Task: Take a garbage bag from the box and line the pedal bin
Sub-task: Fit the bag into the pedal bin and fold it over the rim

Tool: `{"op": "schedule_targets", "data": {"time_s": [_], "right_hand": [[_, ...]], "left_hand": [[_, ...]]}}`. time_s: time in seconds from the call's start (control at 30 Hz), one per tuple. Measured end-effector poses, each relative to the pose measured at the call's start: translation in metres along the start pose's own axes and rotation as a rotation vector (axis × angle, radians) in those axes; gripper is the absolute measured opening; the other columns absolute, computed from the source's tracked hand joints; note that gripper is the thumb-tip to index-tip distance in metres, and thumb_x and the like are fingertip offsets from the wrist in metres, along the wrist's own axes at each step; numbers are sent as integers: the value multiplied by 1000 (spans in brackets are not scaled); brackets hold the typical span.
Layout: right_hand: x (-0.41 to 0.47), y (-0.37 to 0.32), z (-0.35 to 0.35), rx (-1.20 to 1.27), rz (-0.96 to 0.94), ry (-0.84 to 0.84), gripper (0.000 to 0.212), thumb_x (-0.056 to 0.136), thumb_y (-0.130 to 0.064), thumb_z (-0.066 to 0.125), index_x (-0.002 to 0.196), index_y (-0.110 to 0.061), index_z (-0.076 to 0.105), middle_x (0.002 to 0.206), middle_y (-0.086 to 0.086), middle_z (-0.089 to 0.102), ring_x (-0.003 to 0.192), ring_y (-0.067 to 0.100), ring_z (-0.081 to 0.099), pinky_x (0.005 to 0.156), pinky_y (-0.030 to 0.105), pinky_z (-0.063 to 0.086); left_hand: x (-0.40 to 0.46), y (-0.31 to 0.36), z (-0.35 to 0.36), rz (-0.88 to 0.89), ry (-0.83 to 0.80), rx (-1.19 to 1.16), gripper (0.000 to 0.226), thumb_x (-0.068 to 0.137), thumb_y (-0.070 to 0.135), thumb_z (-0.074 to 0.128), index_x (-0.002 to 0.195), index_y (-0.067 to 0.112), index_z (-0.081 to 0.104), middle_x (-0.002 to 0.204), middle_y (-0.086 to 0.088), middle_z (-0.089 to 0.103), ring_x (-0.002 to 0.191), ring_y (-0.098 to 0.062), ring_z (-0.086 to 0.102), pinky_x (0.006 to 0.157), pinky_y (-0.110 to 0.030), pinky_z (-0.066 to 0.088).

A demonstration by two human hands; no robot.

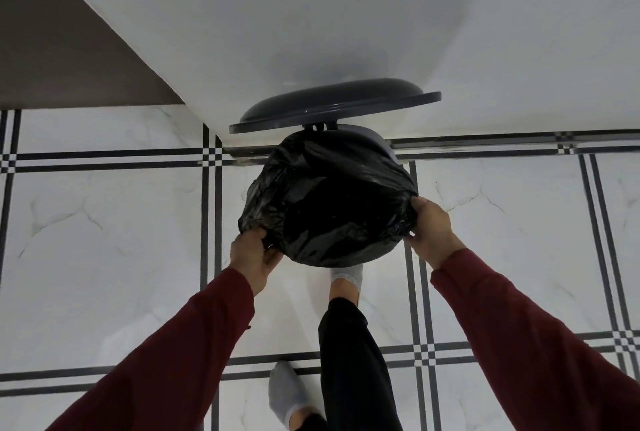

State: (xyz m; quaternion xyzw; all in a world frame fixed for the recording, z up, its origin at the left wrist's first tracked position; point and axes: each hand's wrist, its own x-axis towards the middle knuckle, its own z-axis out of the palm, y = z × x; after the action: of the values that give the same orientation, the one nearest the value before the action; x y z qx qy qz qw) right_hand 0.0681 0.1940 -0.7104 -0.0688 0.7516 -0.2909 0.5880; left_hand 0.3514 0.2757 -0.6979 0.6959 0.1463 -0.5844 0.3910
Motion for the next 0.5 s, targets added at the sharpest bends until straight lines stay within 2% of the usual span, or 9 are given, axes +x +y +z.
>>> {"op": "schedule_targets", "data": {"time_s": [0.07, 0.13, 0.17, 0.23, 0.3, 0.33, 0.37, 0.43, 0.5], "right_hand": [[6, 0, 1, 69, 126, -89, 33, 94, -19, 51, 118, -5, 70, 111, 13, 76, 100, 30, 74, 84, 45, 62], [4, -2, 2, 175, 186, -156, 40, 96, -23, 43, 119, -5, 70, 117, 16, 75, 109, 34, 72, 102, 52, 53], [-3, -7, 3, 214, 216, -149, 37, 94, -24, 42, 107, -6, 72, 108, 12, 76, 102, 31, 72, 102, 48, 51], [-17, -17, 7, 199, 181, 13, 19, 83, -27, 46, 77, -16, 61, 83, 1, 65, 76, 21, 62, 82, 33, 51], [-26, -20, 11, -38, -132, 291, 13, 82, -29, 50, 78, -19, 57, 87, -1, 57, 76, 20, 55, 69, 30, 44], [-27, -20, 13, -169, -382, 417, 14, 84, -29, 53, 88, -19, 62, 99, 1, 60, 87, 21, 58, 75, 30, 44], [-28, -18, 16, -322, -648, 438, 19, 85, -27, 57, 100, -19, 65, 112, 3, 59, 100, 23, 59, 83, 29, 44], [-35, -21, 29, -681, -1065, 266, 30, 86, -25, 65, 115, -19, 66, 123, 7, 56, 112, 26, 55, 91, 32, 45], [-28, -28, 44, -1154, -1263, 153, 49, 82, -33, 73, 128, -21, 63, 130, 10, 55, 115, 32, 53, 92, 41, 48]], "left_hand": [[-4, 0, 2, -65, -29, -111, 32, 95, 15, 46, 122, 13, 63, 107, -10, 69, 102, -29, 66, 88, -44, 56], [-6, -4, 1, -97, -35, -244, 34, 92, 20, 46, 119, 13, 64, 114, -13, 66, 112, -33, 63, 99, -50, 53], [-5, -6, 1, -105, -36, -277, 34, 91, 23, 45, 118, 13, 64, 117, -13, 65, 115, -34, 63, 101, -50, 52], [-7, -4, 6, -78, 7, -153, 34, 90, 29, 46, 114, 14, 63, 118, -12, 64, 110, -33, 63, 97, -48, 53], [-9, -2, 12, 8, 258, 246, 41, 93, 36, 44, 125, 15, 59, 126, -13, 58, 111, -33, 58, 93, -48, 49], [-7, -2, 13, 123, 459, 459, 44, 96, 37, 45, 131, 13, 55, 133, -15, 53, 118, -35, 52, 95, -48, 46], [-10, 1, 17, 284, 565, 520, 45, 97, 36, 49, 133, 10, 53, 135, -17, 48, 124, -37, 47, 96, -47, 43], [-16, 8, 24, 655, 481, 499, 37, 93, 29, 57, 126, 11, 54, 130, -13, 46, 125, -34, 42, 95, -39, 40], [-14, 17, 33, 943, 343, 664, 32, 90, 21, 61, 121, 13, 58, 124, -11, 50, 120, -29, 44, 95, -26, 31]]}}
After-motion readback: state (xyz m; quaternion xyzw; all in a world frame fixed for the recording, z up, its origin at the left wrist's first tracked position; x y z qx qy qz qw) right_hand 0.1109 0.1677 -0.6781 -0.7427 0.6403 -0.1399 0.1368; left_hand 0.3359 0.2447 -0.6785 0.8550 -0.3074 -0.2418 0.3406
